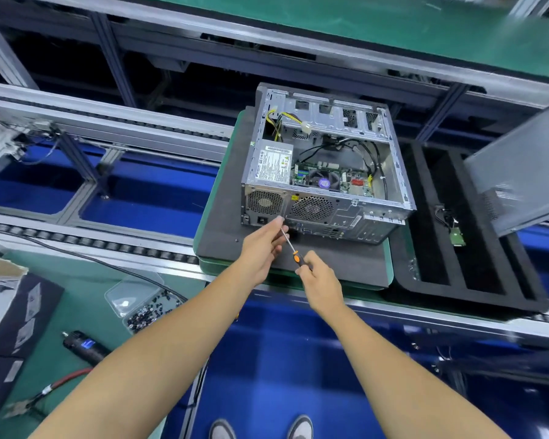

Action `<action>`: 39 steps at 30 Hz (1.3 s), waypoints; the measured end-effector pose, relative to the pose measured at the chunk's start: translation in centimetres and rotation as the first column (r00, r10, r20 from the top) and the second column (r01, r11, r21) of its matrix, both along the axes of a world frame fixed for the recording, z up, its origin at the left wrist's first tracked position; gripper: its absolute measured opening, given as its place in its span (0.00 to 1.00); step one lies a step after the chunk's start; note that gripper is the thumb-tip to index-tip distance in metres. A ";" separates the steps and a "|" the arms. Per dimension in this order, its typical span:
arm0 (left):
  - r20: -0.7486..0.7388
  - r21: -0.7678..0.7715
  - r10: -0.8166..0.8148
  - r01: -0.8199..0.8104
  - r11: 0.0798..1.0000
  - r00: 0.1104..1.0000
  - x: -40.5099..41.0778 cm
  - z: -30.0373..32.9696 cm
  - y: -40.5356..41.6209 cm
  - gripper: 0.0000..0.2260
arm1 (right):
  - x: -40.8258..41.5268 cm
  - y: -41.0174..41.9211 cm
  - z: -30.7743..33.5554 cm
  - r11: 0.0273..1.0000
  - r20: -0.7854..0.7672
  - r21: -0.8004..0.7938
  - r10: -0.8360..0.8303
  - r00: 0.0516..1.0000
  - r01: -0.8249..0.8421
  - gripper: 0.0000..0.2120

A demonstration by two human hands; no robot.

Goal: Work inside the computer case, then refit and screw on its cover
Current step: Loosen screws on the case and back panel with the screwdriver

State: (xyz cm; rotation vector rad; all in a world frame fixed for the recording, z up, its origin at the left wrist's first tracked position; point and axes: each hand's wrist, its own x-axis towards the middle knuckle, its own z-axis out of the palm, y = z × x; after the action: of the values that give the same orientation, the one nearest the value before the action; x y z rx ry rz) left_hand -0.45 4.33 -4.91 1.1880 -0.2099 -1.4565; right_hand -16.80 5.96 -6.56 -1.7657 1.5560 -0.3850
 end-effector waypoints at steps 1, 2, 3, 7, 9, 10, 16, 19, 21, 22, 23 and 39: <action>0.020 0.016 -0.003 0.003 1.000 1.000 -0.7 0.1 -0.3 0.10 | -0.1 0.4 -0.1 1.000 0.027 0.003 -0.027 0.999 0.027 0.08; 0.044 0.036 -0.009 0.007 0.999 0.999 -1.3 0.1 -0.7 0.09 | -0.2 0.9 -0.3 0.999 0.060 0.014 -0.044 0.997 0.043 0.08; 0.066 0.053 -0.018 0.014 0.999 0.998 -1.8 0.0 -0.9 0.09 | -0.2 1.3 -0.5 0.998 0.103 0.036 -0.054 0.993 0.050 0.09; 0.084 0.054 -0.058 0.053 0.997 0.995 -2.8 -0.4 -1.5 0.10 | 1.0 2.6 -1.3 0.982 0.256 0.158 -0.140 0.956 0.101 0.10; 0.094 0.055 -0.063 0.057 0.997 0.994 -2.9 -0.6 -1.7 0.10 | 2.0 2.7 -1.3 0.975 0.268 0.185 -0.169 0.949 0.121 0.11; 0.091 0.058 -0.056 0.051 0.997 0.994 -2.9 -0.7 -1.8 0.10 | 2.5 2.7 -1.2 0.973 0.262 0.193 -0.173 0.950 0.124 0.11; 0.046 0.054 -0.044 0.041 0.998 0.998 -2.8 -0.5 -2.5 0.10 | 3.8 2.5 -0.6 0.972 0.263 0.196 -0.181 0.948 0.132 0.11; 0.072 0.024 -0.061 0.059 0.998 0.996 -2.7 -0.6 -2.4 0.10 | 4.0 2.5 -0.7 0.972 0.268 0.198 -0.181 0.946 0.130 0.11; 0.102 0.017 -0.059 0.058 0.998 0.993 -2.6 -0.7 -2.3 0.10 | 4.1 2.5 -0.8 0.971 0.293 0.203 -0.186 0.938 0.129 0.11; 0.119 0.018 -0.058 0.057 0.998 0.991 -2.5 -0.7 -2.2 0.10 | 4.2 2.5 -0.9 0.969 0.311 0.212 -0.192 0.931 0.129 0.10; 0.132 0.018 -0.060 0.058 0.998 0.989 -2.3 -0.8 -2.2 0.09 | 4.3 2.5 -0.9 0.966 0.329 0.225 -0.199 0.923 0.128 0.10; 0.215 0.038 -0.146 0.141 0.989 0.966 -1.3 -1.5 -2.4 0.11 | 3.5 0.9 3.2 0.892 -0.161 -0.451 -0.089 0.983 0.007 0.07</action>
State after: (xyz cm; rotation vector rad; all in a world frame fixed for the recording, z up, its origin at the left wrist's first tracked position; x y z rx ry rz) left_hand -1.71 1.94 -6.38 1.3750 -0.4386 -1.4547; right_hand -13.29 6.83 -3.36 -2.1653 1.7394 -0.6731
